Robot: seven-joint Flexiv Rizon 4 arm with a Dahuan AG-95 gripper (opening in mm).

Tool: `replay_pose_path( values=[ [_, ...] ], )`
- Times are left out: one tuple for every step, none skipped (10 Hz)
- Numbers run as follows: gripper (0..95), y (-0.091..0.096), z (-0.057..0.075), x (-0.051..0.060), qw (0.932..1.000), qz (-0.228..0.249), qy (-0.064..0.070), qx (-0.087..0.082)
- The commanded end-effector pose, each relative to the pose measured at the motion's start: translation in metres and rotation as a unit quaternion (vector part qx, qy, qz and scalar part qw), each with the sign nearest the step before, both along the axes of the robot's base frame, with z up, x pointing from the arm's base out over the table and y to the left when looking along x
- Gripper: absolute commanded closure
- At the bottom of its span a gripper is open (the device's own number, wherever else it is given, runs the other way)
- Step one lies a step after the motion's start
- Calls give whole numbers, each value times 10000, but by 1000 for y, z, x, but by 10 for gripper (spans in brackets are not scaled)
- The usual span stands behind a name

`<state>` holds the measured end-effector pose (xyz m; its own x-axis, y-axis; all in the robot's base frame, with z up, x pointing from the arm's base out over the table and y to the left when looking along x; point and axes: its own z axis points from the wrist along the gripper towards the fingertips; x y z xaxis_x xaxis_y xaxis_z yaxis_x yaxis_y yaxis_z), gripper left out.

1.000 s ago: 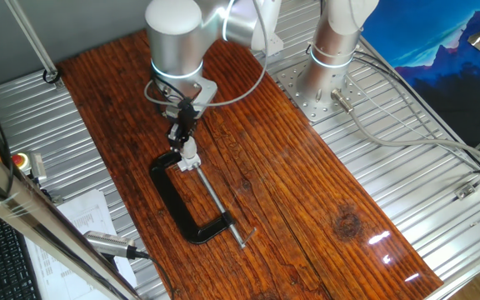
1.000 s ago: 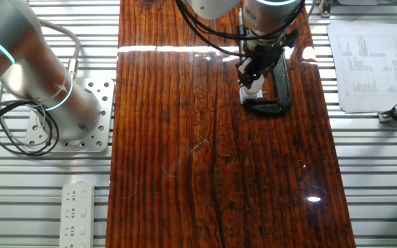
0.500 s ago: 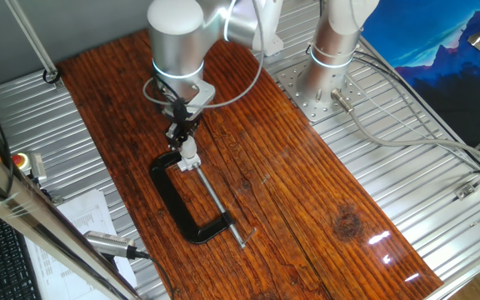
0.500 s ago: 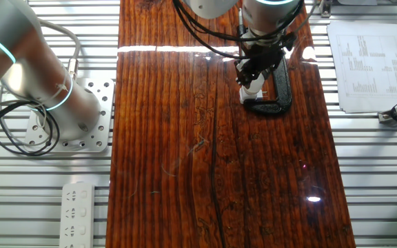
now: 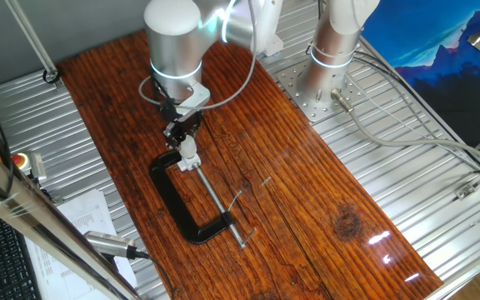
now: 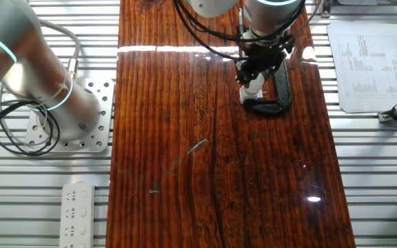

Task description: Install the light bulb by rotating it

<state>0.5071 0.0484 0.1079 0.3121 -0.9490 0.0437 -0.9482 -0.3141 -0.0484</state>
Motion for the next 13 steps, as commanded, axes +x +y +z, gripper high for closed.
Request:
replay_pose_path(
  values=[
    [760,0,0,2,9997,-258,11,23],
    [570,0,0,2,9993,-378,22,35],
    [570,0,0,2,9987,-505,57,45],
    [570,0,0,2,9983,-576,67,50],
    [570,0,0,2,9973,-725,71,59],
    [570,0,0,2,9969,-779,67,61],
    [570,0,0,1,9964,-846,94,58],
    [570,0,2,1,9952,-960,189,39],
    [570,0,2,1,9945,-1030,171,55],
    [570,0,1,1,9944,-1044,125,82],
    [570,0,0,1,9945,-1035,121,78],
    [570,0,0,1,9946,-1022,183,62],
    [570,0,1,1,9938,-1067,319,35]
  ],
)
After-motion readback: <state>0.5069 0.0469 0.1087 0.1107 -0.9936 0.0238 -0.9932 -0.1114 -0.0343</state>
